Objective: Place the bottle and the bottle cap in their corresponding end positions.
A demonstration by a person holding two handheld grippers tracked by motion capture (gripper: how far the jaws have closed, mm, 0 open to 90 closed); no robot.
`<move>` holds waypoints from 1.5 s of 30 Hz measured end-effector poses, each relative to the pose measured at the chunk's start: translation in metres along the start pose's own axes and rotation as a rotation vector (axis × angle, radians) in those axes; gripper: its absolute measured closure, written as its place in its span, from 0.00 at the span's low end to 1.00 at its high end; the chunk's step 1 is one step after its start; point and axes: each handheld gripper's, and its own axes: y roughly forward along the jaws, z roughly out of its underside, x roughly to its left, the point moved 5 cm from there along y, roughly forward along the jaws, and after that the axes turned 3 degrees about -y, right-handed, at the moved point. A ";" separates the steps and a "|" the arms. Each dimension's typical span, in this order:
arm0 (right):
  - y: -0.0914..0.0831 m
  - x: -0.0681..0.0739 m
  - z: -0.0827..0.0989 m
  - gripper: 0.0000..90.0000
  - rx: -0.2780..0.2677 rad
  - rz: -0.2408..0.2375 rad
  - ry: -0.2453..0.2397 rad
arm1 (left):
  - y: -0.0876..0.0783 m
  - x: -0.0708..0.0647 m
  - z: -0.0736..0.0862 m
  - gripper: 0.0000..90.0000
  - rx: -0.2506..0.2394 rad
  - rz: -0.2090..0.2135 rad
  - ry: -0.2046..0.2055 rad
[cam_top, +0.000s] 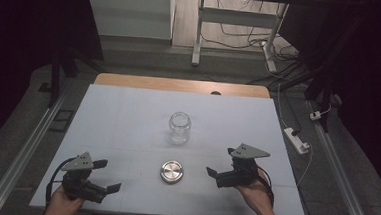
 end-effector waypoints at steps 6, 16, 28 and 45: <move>-0.012 -0.004 0.011 0.00 0.005 0.030 0.010 | -0.010 0.004 0.011 0.00 -0.011 -0.022 -0.026; -0.035 -0.012 0.031 0.00 0.011 0.079 0.040 | -0.018 0.007 0.030 0.00 0.018 -0.074 -0.048; -0.055 -0.019 0.061 0.00 0.055 0.142 0.083 | -0.027 0.013 0.043 0.00 0.041 -0.140 -0.065; -0.067 -0.025 0.086 0.00 0.112 0.181 0.162 | -0.020 0.013 0.043 0.00 0.100 -0.168 -0.058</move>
